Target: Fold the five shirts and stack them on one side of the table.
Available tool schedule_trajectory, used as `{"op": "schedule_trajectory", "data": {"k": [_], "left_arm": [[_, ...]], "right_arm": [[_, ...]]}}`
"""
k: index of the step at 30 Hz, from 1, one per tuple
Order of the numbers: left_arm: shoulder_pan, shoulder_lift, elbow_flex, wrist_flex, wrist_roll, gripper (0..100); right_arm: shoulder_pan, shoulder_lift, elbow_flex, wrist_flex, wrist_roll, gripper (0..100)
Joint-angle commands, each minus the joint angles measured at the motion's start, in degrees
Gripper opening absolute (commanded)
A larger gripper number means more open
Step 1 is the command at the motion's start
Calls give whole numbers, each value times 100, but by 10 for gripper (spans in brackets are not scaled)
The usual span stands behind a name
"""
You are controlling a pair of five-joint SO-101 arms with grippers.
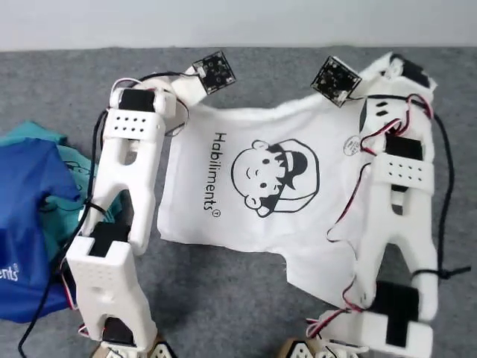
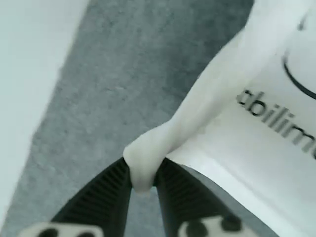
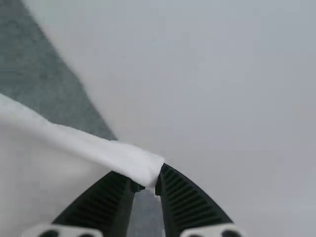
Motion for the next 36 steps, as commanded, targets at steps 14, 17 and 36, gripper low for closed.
{"op": "schedule_trajectory", "data": {"k": [14, 17, 36], "left_arm": [[343, -26, -242, 2901, -62, 14], [334, -9, -198, 3147, -229, 14], [369, -677, 1763, 3147, -255, 15]], "right_arm": [[84, -1903, -299, 5516, -360, 9], [145, -2062, -299, 6220, -352, 9], [1288, -2519, 774, 8673, -308, 9]]}}
